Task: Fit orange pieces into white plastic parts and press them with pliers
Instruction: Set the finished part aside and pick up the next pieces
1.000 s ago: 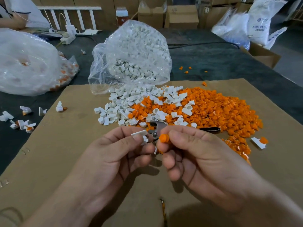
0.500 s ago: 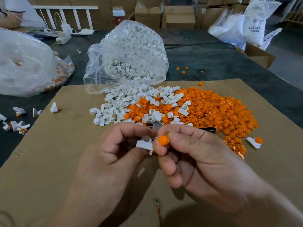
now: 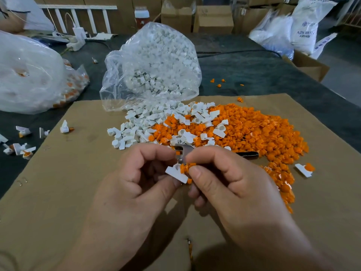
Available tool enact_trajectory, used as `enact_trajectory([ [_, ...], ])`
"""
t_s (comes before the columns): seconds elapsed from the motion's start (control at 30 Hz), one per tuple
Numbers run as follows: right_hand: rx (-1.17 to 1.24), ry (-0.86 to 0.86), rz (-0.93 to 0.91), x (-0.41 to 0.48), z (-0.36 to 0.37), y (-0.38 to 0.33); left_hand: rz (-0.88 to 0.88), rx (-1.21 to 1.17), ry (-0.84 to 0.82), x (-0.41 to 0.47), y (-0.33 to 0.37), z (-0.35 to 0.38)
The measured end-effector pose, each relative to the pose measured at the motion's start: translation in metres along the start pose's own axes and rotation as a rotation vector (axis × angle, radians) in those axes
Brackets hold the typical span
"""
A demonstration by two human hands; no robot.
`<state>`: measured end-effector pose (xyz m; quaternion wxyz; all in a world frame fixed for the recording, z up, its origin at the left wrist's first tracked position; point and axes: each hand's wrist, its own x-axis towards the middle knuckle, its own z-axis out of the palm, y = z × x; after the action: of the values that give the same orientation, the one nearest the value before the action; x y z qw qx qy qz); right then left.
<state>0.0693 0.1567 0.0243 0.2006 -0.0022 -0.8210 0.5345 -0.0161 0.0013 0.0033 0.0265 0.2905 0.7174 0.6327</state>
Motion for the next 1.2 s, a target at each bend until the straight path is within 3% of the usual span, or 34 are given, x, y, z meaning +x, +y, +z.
enact_trajectory([
  [0.27, -0.408, 0.008, -0.218, 0.0042, -0.0013, 0.0018, -0.072, -0.168, -0.039, 0.0041, 0.0067, 0.0027],
  [0.63, -0.42, -0.055, -0.233, 0.0045, -0.0013, 0.0005, -0.472, -0.692, -0.1, 0.0076, 0.0035, -0.0009],
  [0.83, -0.466, 0.015, -0.231, 0.003, 0.0001, 0.0026, -0.462, -0.638, -0.114, 0.0015, 0.0058, 0.0034],
  [1.07, -0.504, -0.037, -0.237, 0.0036, 0.003, 0.0069, -0.27, -0.168, -0.088, 0.0, -0.0005, 0.004],
  [1.2, -0.465, -0.047, -0.244, 0.0043, 0.0028, 0.0063, -0.287, -0.249, -0.099, -0.0008, -0.0014, 0.0048],
])
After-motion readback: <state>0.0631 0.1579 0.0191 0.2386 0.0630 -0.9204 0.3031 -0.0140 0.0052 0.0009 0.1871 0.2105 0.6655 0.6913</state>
